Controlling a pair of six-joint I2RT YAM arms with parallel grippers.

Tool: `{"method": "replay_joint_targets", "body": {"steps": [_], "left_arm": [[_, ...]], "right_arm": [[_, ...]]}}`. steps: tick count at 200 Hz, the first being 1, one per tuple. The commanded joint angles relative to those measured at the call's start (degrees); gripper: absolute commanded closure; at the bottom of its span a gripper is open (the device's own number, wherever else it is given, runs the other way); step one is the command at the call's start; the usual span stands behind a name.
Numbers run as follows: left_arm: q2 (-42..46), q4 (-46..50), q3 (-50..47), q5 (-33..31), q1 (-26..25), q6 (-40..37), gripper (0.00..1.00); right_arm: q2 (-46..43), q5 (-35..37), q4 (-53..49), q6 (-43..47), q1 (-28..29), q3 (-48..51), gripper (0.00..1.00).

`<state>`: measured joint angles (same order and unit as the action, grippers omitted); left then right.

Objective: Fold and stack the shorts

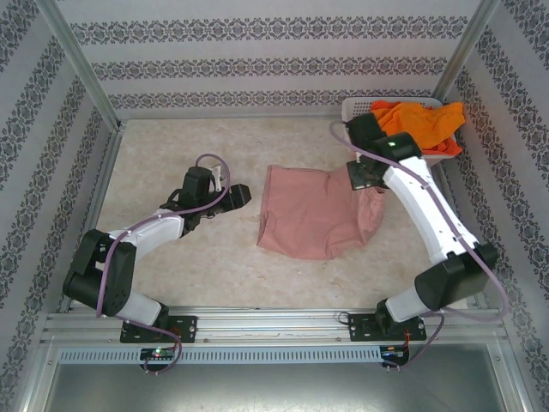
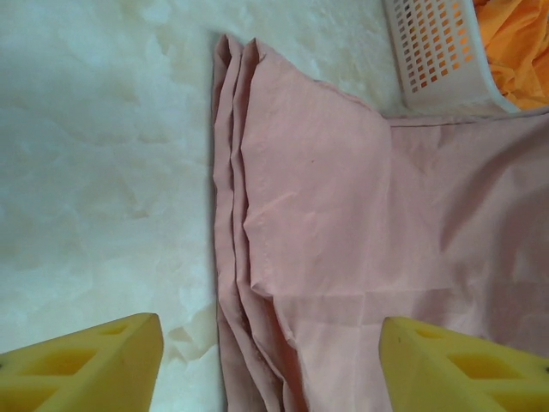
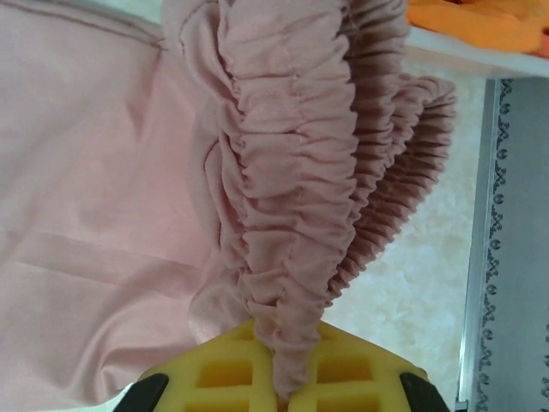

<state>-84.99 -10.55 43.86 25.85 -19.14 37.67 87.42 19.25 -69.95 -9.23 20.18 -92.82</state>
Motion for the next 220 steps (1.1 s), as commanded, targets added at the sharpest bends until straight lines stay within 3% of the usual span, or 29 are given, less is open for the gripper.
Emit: {"method": "replay_joint_targets", "body": {"steps": [1, 58, 141, 168, 220], "left_arm": [[-1.2, -3.9, -0.9, 1.5, -1.1, 0.7, 0.38], [-7.7, -9.0, 0.1, 2.9, -6.3, 3.3, 0.59], [-16.9, -12.5, 0.5, 1.9, -11.2, 4.5, 0.93], [-18.7, -15.2, -1.2, 1.7, -11.7, 5.6, 0.99], [-19.9, -18.0, -2.9, 1.3, -11.7, 6.7, 0.99]], "right_arm": [[3.3, 5.5, -3.7, -2.7, 3.7, -3.8, 1.0], [11.5, 6.3, -4.9, -6.4, 11.2, -10.2, 1.0], [24.9, 1.9, -5.8, -10.8, 17.9, -22.4, 1.0], [28.3, -1.6, -4.5, -11.8, 19.1, -24.6, 1.0], [32.7, -11.1, 1.3, -14.7, 20.4, -24.5, 1.0]]}}
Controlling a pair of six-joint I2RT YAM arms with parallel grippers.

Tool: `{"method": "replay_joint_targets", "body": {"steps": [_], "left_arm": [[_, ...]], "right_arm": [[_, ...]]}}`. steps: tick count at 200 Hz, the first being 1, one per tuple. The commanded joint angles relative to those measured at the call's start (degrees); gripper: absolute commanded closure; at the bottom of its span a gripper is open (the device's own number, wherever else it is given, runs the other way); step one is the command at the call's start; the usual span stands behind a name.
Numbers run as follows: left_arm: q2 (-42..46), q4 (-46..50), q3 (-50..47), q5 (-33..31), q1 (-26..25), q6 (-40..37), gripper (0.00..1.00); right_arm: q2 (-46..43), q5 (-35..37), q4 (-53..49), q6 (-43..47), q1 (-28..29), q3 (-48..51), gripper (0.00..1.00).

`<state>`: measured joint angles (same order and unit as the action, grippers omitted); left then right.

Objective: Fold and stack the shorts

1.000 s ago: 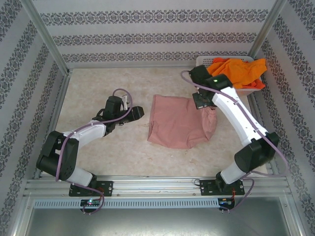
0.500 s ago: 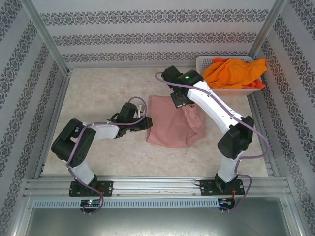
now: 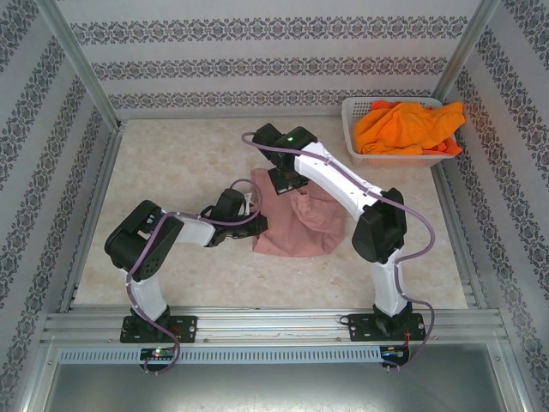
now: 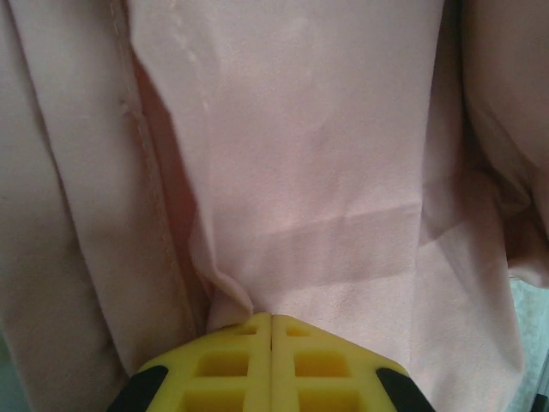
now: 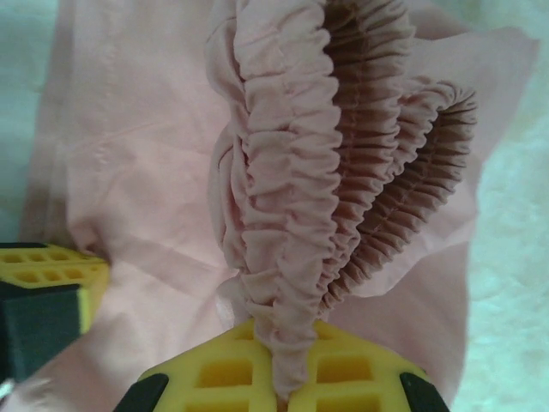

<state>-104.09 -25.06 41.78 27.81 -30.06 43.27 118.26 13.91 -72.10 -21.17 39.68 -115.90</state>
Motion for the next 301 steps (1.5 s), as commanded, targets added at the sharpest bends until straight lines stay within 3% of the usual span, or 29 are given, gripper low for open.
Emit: {"method": "replay_joint_targets", "body": {"steps": [1, 26, 56, 79, 108, 145, 172, 218, 301], "left_arm": [[-0.8, -3.5, -0.8, -0.7, -0.8, 1.1, 0.99], [-0.8, -4.0, -1.0, -0.6, -0.8, 1.3, 0.99], [1.8, -6.4, -3.0, -1.9, -0.8, 1.5, 0.97], [9.8, -3.2, -5.5, -6.7, -0.7, -0.1, 0.78], [21.1, 0.9, -9.3, -12.0, -0.4, -1.0, 0.53], [33.6, 10.6, -8.0, -17.2, 0.8, -4.0, 0.33], [33.0, 17.6, 0.4, -13.2, 3.1, -6.2, 0.28], [19.2, 23.8, 14.8, -5.2, 3.6, -8.7, 0.31], [-2.0, 33.2, 30.0, -6.3, 3.6, -13.3, 0.37]], "right_arm": [[1.9, -6.0, 3.5, -2.8, 0.9, -1.4, 1.0], [3.2, -10.4, 7.0, -4.5, 1.3, 0.2, 0.96], [5.3, -17.2, 10.9, -6.0, 0.5, 1.9, 0.77], [2.5, -28.4, 18.3, -7.8, -2.0, 6.0, 0.51], [-9.4, -45.0, 38.3, -16.9, -8.4, 18.7, 0.23], [-23.0, -48.7, 46.2, -19.8, -14.7, 30.3, 0.06], [-29.7, -47.9, 49.5, -21.5, -17.0, 40.4, 0.03], [-35.2, -47.1, 55.6, -24.5, -18.7, 55.4, 0.02], [-30.0, -48.6, 62.6, -24.9, -23.0, 68.2, 0.02]]}}
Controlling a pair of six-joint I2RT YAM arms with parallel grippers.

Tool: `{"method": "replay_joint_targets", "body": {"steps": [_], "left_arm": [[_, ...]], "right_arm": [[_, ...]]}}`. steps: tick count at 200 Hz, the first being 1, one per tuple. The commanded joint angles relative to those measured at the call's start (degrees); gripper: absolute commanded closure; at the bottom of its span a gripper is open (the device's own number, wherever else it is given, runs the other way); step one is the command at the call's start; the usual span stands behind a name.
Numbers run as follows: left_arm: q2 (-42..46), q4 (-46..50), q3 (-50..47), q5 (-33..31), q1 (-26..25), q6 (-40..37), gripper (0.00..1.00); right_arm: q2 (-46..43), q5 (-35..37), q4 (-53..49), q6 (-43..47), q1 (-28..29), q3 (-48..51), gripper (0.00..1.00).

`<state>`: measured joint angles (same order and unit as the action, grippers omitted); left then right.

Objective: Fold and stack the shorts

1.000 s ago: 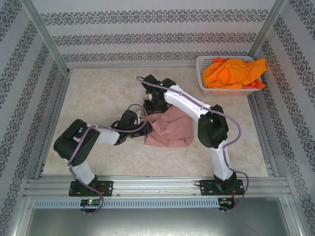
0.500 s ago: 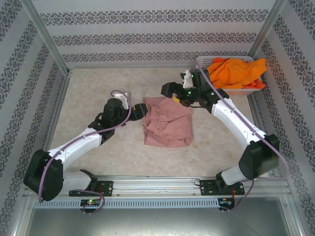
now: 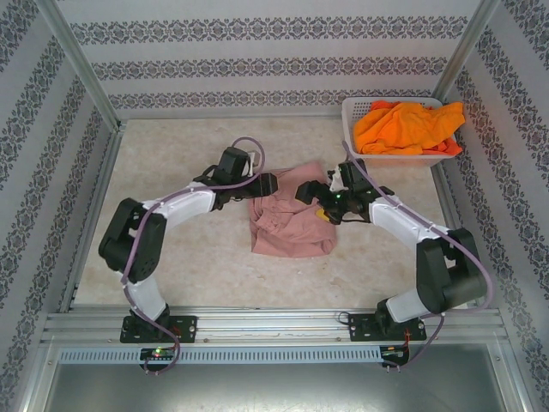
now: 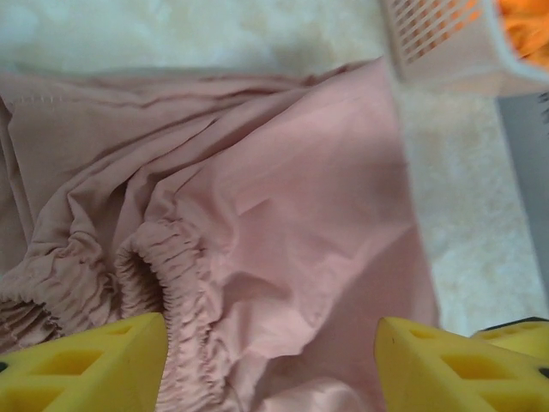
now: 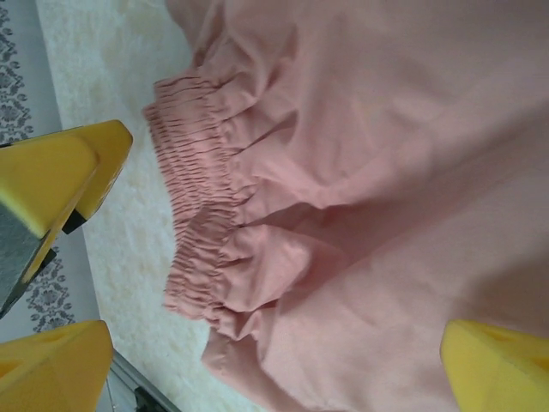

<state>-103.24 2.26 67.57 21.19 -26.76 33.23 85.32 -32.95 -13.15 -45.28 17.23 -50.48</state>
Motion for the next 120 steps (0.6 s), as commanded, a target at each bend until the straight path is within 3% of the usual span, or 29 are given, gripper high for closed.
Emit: {"method": "replay_joint_targets", "body": {"steps": [1, 48, 74, 111, 120], "left_arm": [[-3.0, 6.0, 4.3, 0.2, 0.3, -3.4, 0.37], [-7.4, 6.8, 6.0, -0.8, 0.3, -3.2, 0.46], [-10.4, 7.9, 8.1, -0.3, 0.3, -3.3, 0.61], [-10.1, 9.0, 7.2, -2.5, 1.1, -4.7, 1.0], [-8.6, 8.1, 6.1, -3.0, 1.7, -4.5, 1.0]], "right_arm": [[3.0, -1.8, 3.7, -0.8, -0.5, 2.8, 0.02], [5.2, -2.0, 6.2, -1.1, -0.5, 5.0, 0.03], [6.4, -2.2, 6.4, -0.8, -0.4, 5.2, 0.03], [6.5, -1.6, 6.4, -0.3, -0.5, 6.5, 0.02], [6.4, -1.4, 6.1, -0.1, -0.7, 6.9, 0.03]]}}
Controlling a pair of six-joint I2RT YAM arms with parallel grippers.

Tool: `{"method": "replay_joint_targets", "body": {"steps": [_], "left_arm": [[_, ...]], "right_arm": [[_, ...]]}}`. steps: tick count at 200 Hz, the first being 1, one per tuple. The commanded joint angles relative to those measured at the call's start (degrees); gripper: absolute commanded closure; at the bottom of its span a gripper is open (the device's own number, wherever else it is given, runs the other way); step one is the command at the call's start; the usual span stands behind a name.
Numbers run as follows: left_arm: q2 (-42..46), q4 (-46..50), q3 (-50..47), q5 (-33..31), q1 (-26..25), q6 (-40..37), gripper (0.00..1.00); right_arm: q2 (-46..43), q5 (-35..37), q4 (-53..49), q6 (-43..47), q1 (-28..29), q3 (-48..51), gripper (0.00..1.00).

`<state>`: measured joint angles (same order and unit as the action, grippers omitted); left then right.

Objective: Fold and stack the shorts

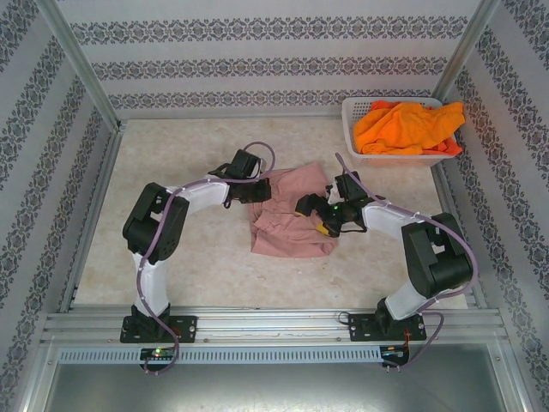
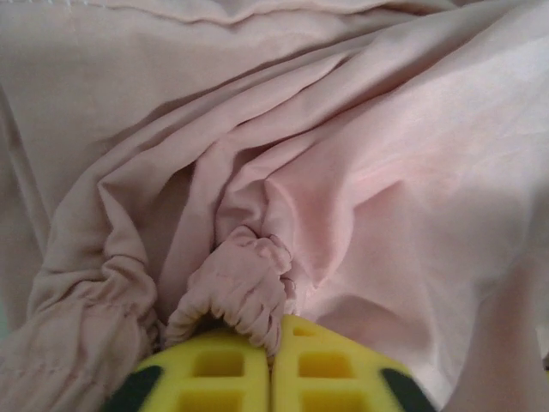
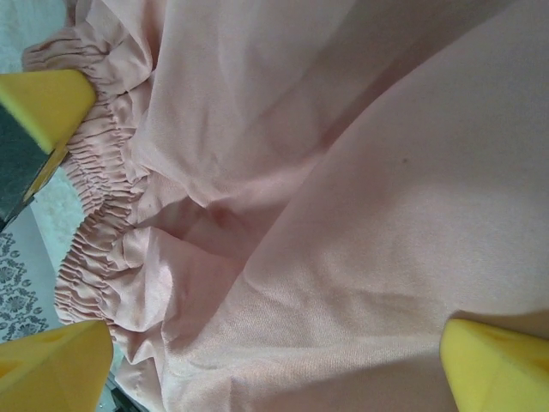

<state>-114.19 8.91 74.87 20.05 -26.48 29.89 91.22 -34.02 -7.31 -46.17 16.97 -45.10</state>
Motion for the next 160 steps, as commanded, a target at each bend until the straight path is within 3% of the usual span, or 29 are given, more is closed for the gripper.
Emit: {"method": "replay_joint_targets", "body": {"steps": [1, 58, 143, 160], "left_arm": [[2.6, 1.4, -1.3, -1.9, 1.4, -1.2, 1.0], [7.6, 0.8, -4.7, -0.3, 7.3, -1.3, 1.0], [3.1, -7.9, -11.5, 3.3, 11.6, 0.6, 1.0], [4.0, -8.9, -11.4, 6.2, 12.5, 0.4, 0.87]], "right_arm": [[0.6, -0.3, 0.3, 0.8, -0.4, 1.6, 0.03], [2.3, -1.1, 1.8, 0.5, -0.4, 4.9, 0.03], [4.1, -1.9, 5.0, -1.6, 1.5, 6.5, 0.03], [3.8, -2.4, 4.9, -1.9, 1.8, 6.0, 0.03]]}}
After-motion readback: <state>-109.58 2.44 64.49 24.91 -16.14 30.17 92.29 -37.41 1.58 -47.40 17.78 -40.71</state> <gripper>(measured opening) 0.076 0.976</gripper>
